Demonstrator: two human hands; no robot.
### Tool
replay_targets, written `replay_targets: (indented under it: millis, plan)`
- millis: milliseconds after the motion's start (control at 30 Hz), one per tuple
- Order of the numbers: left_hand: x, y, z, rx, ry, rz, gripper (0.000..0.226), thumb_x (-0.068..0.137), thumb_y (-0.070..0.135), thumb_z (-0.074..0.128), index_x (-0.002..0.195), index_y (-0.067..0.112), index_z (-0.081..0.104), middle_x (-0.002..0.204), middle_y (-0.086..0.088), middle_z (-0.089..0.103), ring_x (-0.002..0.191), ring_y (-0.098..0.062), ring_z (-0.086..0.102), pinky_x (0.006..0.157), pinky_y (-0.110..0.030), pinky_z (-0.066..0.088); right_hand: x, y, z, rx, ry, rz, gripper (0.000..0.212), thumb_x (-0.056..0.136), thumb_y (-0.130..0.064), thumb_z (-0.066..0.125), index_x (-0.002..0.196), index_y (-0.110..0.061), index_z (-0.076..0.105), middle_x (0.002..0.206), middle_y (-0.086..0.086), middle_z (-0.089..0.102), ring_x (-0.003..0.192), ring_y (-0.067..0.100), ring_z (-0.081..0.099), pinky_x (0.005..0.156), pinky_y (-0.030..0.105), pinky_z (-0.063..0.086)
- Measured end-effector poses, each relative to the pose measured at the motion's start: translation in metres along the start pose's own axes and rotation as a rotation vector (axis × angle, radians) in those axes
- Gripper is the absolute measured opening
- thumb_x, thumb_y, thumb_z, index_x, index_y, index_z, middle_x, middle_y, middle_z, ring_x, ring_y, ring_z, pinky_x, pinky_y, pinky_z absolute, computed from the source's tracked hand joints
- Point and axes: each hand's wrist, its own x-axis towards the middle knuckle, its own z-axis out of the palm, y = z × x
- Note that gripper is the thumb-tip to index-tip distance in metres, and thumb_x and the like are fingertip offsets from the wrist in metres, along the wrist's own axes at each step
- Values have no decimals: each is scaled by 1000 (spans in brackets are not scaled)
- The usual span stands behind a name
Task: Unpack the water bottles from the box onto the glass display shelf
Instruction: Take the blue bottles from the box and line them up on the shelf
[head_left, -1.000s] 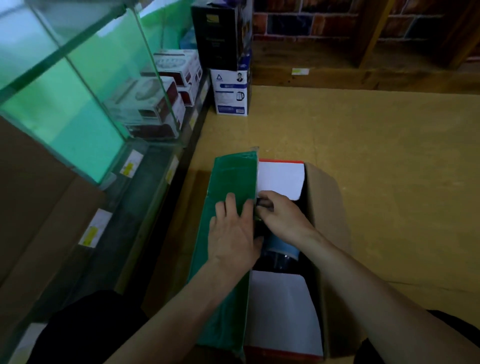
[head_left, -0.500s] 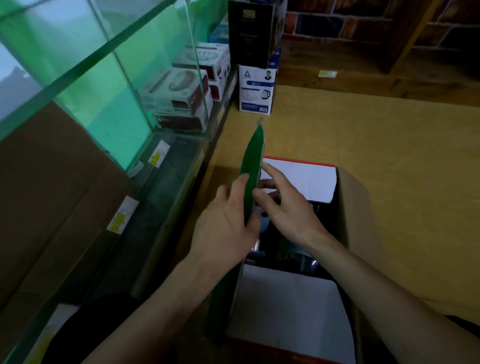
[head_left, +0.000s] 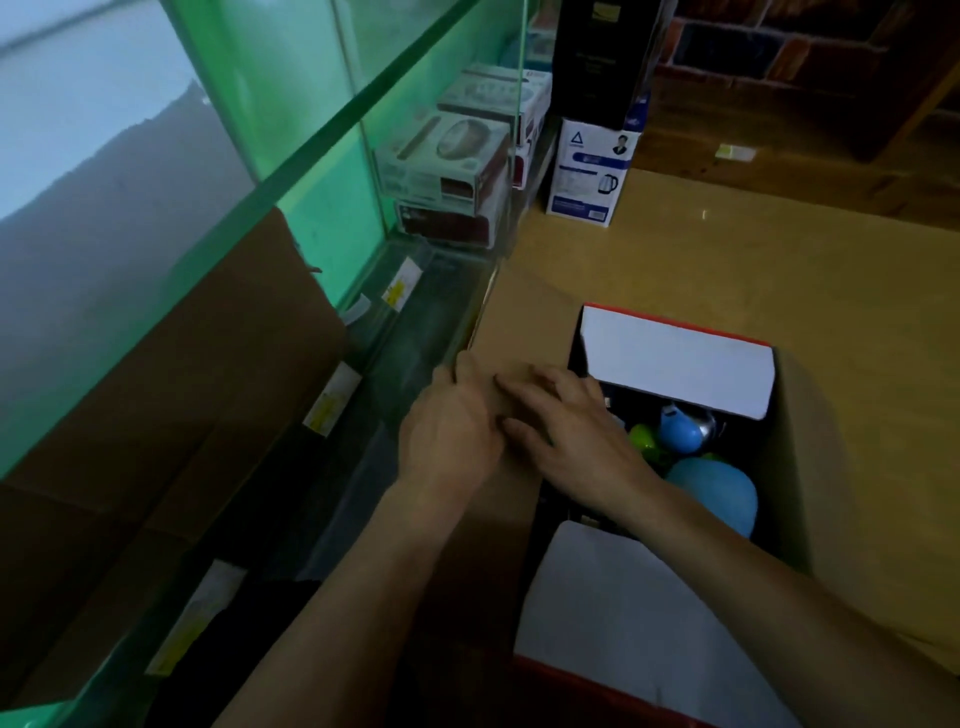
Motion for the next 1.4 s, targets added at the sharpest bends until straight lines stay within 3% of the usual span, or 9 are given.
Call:
replay_targets:
  millis: [133, 333, 467, 733, 833, 1033, 1133, 1300, 1400]
  plan:
    - [6, -11, 25, 27, -122, -48, 87, 100, 37, 53, 159, 2, -1, 156, -24, 25, 137, -38, 40, 105, -44, 41, 3, 0, 6, -54, -54, 36, 53, 107, -42, 48, 158, -41, 35, 165, 1, 22, 146, 25, 19, 113, 41, 35]
    - [7, -12, 46, -53, -288, -102, 85, 101, 47, 47, 161, 13, -2, 165, -21, -2, 150, -40, 9, 117, -53, 24, 8, 10, 13, -105, -99, 58, 51, 106, -23, 47, 155, -35, 42, 168, 1, 17, 145, 28, 22, 112, 42, 39]
    - [10, -16, 54, -154, -384, -113, 80, 101, 51, 44, 161, 25, -1, 166, -12, -2, 152, -37, 5, 121, -54, 21, 8, 15, 16, -158, -129, 40, 55, 104, -15, 46, 157, -28, 40, 169, 3, 13, 141, 31, 28, 108, 39, 42]
    - [15, -11, 71, -189, -435, -111, 81, 99, 60, 41, 159, 38, -8, 168, -10, -4, 153, -40, 6, 121, -59, 21, 2, 27, 13, -89, -115, 17, 62, 99, -4, 47, 158, -22, 38, 172, 0, 13, 155, 24, 22, 120, 34, 34]
    - [15, -13, 81, -237, -445, -92, 83, 96, 64, 42, 158, 42, -8, 169, -10, -1, 153, -39, 13, 119, -59, 26, -2, 29, 11, -88, -120, -2, 64, 99, -1, 47, 158, -21, 37, 172, -1, 12, 156, 21, 21, 117, 29, 31]
    - [20, -10, 93, -352, -423, 9, 69, 98, 57, 40, 159, 40, 10, 162, -7, 32, 140, -27, 45, 111, -46, 42, -8, 32, 4, -54, -86, -30, 55, 103, -9, 48, 156, -24, 41, 170, -3, 17, 151, 20, 31, 111, 35, 43]
    - [20, -6, 95, -387, -421, 43, 63, 103, 48, 39, 159, 42, 11, 152, -4, 48, 124, -20, 58, 102, -40, 48, -13, 37, 2, -40, -76, -42, 54, 104, -12, 48, 156, -24, 41, 170, -5, 16, 150, 19, 32, 110, 40, 46]
    - [22, 2, 102, -250, -237, -7, 67, 102, 44, 47, 159, 28, 16, 142, -19, 49, 117, -39, 59, 97, -49, 51, -18, 54, -3, -22, -61, -12, 59, 103, -13, 50, 159, -27, 35, 167, -3, 23, 147, 21, 31, 113, 36, 41]
    - [23, 15, 97, -95, -102, 88, 68, 100, 37, 53, 157, 19, 21, 141, -23, 44, 122, -42, 50, 93, -45, 49, -21, 66, -9, -47, -50, 35, 59, 104, -16, 49, 160, -26, 32, 164, -2, 27, 144, 21, 32, 110, 33, 39]
